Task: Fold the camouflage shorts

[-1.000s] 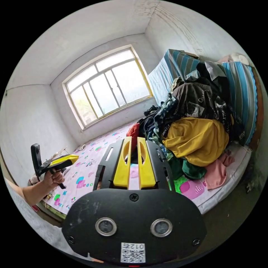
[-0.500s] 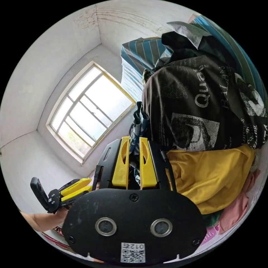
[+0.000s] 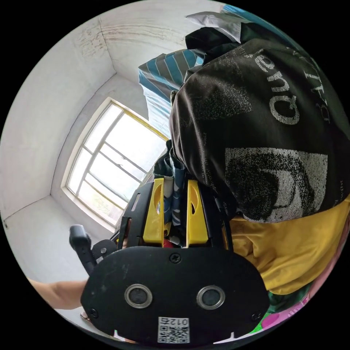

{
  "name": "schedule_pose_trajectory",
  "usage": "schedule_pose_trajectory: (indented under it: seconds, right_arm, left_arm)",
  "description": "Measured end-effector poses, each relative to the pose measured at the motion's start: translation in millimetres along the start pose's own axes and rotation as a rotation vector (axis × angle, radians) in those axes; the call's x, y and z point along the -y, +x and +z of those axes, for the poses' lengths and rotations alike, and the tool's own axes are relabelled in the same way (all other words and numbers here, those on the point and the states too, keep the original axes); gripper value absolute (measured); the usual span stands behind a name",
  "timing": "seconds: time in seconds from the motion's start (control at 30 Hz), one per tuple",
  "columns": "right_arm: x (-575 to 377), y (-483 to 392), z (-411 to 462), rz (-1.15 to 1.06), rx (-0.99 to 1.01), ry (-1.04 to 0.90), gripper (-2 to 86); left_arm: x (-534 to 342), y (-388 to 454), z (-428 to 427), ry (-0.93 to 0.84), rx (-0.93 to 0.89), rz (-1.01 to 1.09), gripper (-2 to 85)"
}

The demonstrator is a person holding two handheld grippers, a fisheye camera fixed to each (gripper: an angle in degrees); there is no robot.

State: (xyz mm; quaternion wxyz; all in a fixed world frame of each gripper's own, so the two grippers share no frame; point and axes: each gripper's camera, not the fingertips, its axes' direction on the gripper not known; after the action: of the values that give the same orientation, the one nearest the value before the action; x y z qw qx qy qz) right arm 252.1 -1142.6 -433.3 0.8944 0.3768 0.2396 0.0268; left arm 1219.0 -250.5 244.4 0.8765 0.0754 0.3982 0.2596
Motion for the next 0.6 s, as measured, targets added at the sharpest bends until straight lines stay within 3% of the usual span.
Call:
schedule_pose_trajectory:
  seconds: [0.2,0.6]
  right_arm:
    - [-42,-37,18,0.055,-0.02,0.006,8.9]
    - [-143,-179,51,-0.319,-0.211,-0.068,-0.1]
  left_arm:
    - [35,-28,6,-0.044,-0.168,-0.106,0.1]
    - [-28,-120,-88,-0.014,-0.432,-0.488,-0.4]
